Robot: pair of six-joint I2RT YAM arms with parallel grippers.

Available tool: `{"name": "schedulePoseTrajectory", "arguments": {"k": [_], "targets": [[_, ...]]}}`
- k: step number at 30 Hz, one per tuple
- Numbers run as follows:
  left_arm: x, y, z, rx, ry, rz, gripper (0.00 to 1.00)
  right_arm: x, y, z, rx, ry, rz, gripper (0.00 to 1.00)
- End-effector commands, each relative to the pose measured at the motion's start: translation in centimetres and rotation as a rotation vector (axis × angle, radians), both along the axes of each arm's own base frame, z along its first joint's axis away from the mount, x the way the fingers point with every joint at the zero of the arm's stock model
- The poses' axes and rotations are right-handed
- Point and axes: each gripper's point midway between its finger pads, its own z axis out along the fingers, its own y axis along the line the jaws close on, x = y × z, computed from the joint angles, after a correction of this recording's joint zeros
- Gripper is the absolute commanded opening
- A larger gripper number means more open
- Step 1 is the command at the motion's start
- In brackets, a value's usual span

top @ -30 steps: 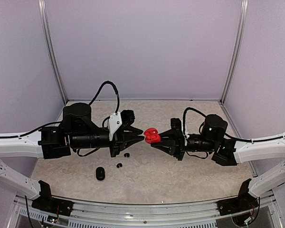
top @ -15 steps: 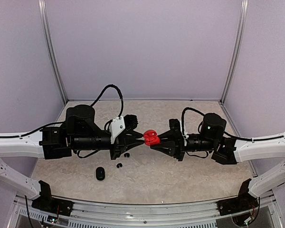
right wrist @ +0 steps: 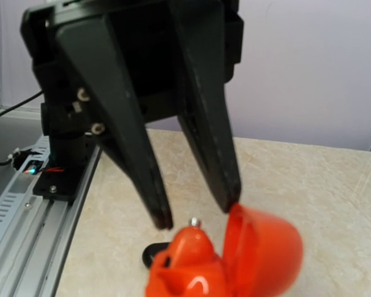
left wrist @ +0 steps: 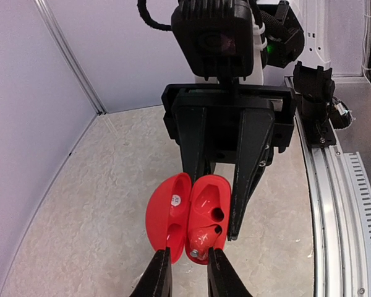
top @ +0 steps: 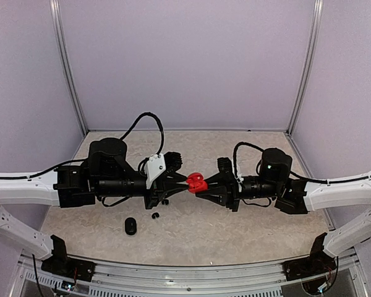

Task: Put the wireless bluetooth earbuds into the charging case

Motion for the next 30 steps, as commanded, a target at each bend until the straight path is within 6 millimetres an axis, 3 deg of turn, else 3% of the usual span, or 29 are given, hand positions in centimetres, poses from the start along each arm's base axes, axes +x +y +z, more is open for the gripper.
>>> {"name": "schedulePoseTrajectory", "arguments": {"k": [1,9,21,30], "targets": [[-0.3,-0.7,1.1,-0.012,-0.017,-0.022,0.21,-0.3,0.6,1.3,0.023,-0.024,0.030,0.11],[-0.5,-0.9,0.3,0.012,-0.017,-0.034,0.21,-0.3,0.7,1.4,0.028,-0.018,0.026,0.11],[-0.4,0.9,2.0,-0.042,-0.056,0.017,0.23,0.2,0.3,1.2,0.028,-0.010,-0.015,0.11],[-1.7,0.9,1.5,-0.025,-0.048,-0.040,0.27,0.3,0.5,1.2,0.024,-0.004,-0.012,0.11]]}}
